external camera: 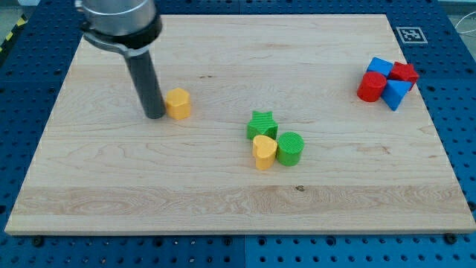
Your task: Move the yellow hexagon up and right
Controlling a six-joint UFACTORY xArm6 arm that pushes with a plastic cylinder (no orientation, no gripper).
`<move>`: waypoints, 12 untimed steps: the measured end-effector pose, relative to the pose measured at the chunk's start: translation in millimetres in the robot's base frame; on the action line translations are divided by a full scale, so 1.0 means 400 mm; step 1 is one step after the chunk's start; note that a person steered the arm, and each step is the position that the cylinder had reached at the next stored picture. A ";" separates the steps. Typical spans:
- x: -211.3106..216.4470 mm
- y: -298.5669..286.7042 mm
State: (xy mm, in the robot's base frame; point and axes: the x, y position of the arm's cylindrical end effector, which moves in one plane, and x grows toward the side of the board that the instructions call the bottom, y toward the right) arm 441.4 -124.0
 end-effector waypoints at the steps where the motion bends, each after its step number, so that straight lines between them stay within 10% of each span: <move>1: -0.067 0.062; 7: -0.012 0.113; 12: -0.284 0.381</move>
